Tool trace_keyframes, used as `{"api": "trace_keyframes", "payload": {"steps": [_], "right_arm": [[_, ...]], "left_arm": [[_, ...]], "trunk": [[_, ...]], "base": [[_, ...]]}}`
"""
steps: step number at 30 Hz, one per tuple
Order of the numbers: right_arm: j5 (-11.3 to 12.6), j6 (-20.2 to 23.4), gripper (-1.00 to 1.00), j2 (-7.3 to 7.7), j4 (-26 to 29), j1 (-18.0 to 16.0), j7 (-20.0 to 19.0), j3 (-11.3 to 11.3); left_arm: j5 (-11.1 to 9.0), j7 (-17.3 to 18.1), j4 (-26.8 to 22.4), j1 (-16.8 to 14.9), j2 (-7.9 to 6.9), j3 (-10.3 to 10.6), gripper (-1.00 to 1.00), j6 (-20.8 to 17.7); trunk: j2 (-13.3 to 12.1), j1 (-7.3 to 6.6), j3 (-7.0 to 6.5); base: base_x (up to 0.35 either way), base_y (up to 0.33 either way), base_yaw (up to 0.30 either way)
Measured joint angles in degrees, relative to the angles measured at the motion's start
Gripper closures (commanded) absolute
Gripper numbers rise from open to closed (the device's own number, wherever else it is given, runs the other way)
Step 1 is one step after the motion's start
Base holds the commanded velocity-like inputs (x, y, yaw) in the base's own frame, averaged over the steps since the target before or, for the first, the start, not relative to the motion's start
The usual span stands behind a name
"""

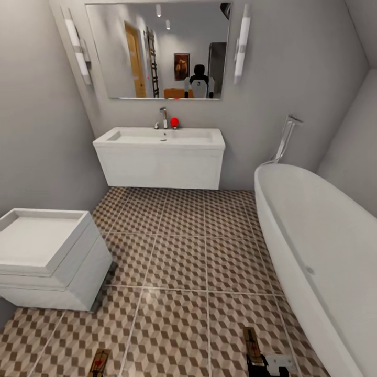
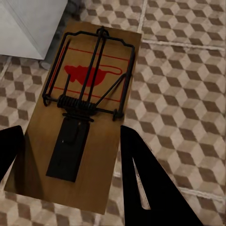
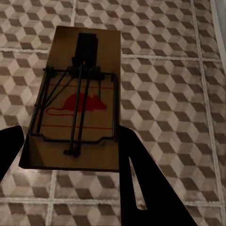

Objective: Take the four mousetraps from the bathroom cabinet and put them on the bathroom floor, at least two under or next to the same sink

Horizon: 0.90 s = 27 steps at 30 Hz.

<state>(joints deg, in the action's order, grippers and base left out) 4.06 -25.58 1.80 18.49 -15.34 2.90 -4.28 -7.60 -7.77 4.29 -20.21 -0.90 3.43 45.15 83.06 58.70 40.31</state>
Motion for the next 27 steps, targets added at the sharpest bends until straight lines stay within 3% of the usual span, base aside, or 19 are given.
{"api": "trace_keyframes", "payload": {"steps": [27], "right_arm": [[0.0, 0.0, 1.0, 0.0, 0.0, 0.0, 0.0, 0.0]], "left_arm": [[0.0, 0.0, 0.0, 0.0, 0.0, 0.0, 1.0, 0.0]], "trunk": [[0.0, 0.0, 0.0]], "base": [[0.337, 0.0, 0.0]]}}
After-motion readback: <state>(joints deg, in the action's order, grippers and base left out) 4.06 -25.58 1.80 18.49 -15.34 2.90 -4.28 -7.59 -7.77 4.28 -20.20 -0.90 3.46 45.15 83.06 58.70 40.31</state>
